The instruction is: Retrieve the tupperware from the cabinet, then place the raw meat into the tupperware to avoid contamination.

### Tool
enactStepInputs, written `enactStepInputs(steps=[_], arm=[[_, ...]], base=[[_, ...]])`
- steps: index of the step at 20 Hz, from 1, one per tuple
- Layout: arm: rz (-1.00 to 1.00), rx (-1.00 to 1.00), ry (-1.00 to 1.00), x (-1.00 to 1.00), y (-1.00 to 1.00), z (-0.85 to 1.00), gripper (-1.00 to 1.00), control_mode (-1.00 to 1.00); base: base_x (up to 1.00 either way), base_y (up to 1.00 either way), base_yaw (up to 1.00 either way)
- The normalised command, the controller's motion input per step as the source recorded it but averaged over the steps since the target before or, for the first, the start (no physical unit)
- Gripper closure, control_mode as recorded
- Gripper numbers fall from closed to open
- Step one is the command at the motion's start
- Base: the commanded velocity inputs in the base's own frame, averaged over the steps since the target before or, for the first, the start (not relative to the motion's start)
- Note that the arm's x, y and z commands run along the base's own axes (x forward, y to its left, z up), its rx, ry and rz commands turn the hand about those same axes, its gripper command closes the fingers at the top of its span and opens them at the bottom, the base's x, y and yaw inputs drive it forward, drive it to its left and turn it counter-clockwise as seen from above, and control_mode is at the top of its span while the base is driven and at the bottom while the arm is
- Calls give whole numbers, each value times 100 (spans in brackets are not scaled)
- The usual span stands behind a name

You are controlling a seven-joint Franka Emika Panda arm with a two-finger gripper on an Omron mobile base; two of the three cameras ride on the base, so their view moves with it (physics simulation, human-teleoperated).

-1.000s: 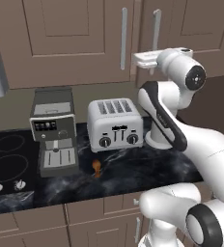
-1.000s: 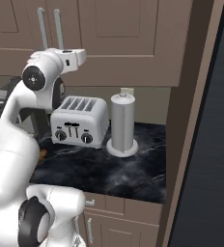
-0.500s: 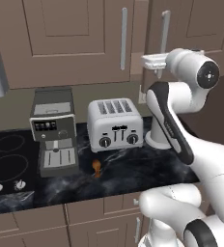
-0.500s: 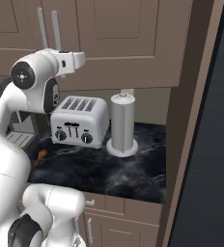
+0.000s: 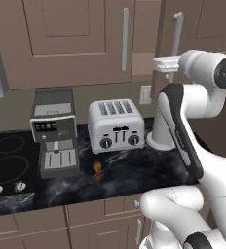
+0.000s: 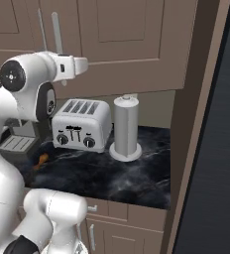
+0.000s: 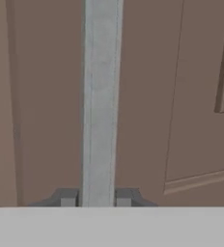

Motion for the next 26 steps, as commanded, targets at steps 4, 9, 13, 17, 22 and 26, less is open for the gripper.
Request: enactStepInputs(steps=[4,9,13,17,22,26], arm=[[-3,0,6,-42,-45,0,100,-100],[-3,0,5,-42,-49,0,100,-100],[-2,0,5,-42,-51,-1,100,-100],[-2,0,5,-42,-52,-2,100,-100],[-2,0,4,-40,-52,-4,100,-100],[-1,0,2,-37,-52,-5,100,-100]], base=[[0,0,0],[0,0,0],[0,0,0],[0,0,0],[0,0,0],[0,0,0]])
